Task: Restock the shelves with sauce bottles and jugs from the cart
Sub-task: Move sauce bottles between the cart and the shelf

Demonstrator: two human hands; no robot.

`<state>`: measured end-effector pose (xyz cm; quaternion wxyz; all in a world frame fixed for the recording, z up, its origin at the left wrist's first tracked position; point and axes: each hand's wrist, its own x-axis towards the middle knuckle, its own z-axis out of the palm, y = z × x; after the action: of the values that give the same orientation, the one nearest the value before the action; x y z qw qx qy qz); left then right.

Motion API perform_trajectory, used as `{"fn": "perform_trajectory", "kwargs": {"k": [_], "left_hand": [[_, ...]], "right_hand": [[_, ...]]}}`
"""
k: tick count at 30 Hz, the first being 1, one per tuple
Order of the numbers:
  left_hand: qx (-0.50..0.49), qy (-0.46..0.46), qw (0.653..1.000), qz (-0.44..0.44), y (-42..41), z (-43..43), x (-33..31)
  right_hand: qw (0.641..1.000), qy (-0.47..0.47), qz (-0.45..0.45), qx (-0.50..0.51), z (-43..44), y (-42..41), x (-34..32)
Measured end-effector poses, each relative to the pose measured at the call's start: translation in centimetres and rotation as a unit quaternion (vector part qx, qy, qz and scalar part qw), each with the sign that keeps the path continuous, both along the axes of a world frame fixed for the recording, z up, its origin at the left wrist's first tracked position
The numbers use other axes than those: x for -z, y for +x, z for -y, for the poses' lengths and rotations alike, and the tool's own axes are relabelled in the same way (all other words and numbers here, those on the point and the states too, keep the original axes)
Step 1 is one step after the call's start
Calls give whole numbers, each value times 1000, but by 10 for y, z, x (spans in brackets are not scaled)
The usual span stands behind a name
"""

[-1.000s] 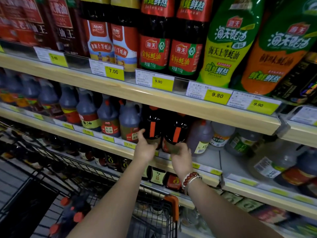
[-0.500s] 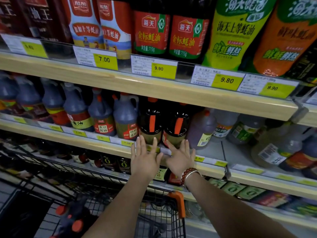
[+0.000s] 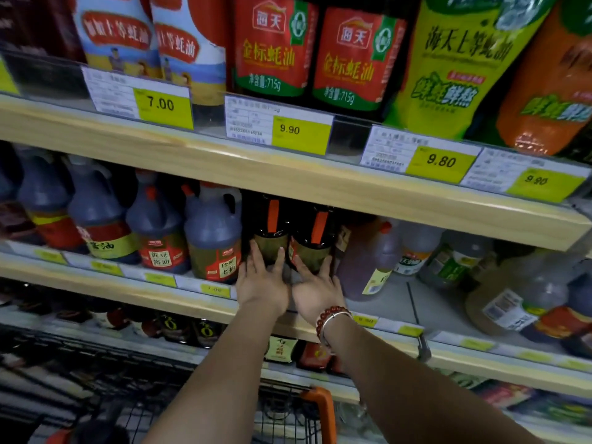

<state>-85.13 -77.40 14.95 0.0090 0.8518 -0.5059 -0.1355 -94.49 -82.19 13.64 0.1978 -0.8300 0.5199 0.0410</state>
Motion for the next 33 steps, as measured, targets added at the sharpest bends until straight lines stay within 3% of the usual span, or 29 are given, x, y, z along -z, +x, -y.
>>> {"fn": "perform_trajectory", "kwargs": {"k": [14, 20, 23, 26, 29, 33], "left_hand": [[-2, -46, 996, -74, 9, 10, 4], [1, -150, 989, -10, -2, -11, -3], [8, -188, 982, 17, -12, -44, -9], [-10, -214, 976, 46, -19, -90, 4], [-39, -183, 981, 54, -21, -148, 36], [-105, -110, 987, 54, -20, -232, 80]], "right_hand": [[999, 19, 20, 20, 17, 7, 5], [989, -57, 135, 27, -22, -13, -19], [981, -106, 162, -3, -59, -24, -19], [977, -95, 187, -34, -102, -33, -6], [975, -98, 182, -76, -146, -35, 17], [981, 31, 114, -156, -199, -21, 46]]}}
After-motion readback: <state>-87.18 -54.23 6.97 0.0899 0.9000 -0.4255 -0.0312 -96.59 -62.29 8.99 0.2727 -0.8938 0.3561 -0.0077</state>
